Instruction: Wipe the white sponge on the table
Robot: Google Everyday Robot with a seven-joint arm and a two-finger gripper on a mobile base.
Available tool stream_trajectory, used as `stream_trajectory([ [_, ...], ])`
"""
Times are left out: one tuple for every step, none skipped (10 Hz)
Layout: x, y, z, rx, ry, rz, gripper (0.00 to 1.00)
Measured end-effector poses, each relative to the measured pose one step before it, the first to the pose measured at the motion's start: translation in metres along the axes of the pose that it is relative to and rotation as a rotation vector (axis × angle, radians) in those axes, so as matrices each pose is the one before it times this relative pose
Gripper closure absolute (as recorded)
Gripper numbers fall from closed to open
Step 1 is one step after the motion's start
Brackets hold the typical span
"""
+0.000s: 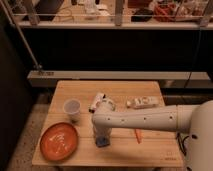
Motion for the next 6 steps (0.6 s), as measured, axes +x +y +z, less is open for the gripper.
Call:
stream_trajectory([
  [0.01586, -0.0001, -0.00083, 0.00452, 0.01434, 0.0038, 0.46],
  [0.01337, 0.00166, 0.00065, 0.00148, 0.01082, 0.00792, 0.46],
  [0.0126, 0.00448, 0.003, -0.00142, 0.00574, 0.01459, 0.46],
  [0.00929, 0.01347, -0.00002, -0.00237, 0.00633, 0.02753, 0.46],
  [0.00336, 0.01003, -0.00251, 0.00213, 0.00638, 0.02062, 0.46],
  [0.00115, 0.01368, -0.00259, 0.00126, 0.00408, 0.02641, 0.46],
])
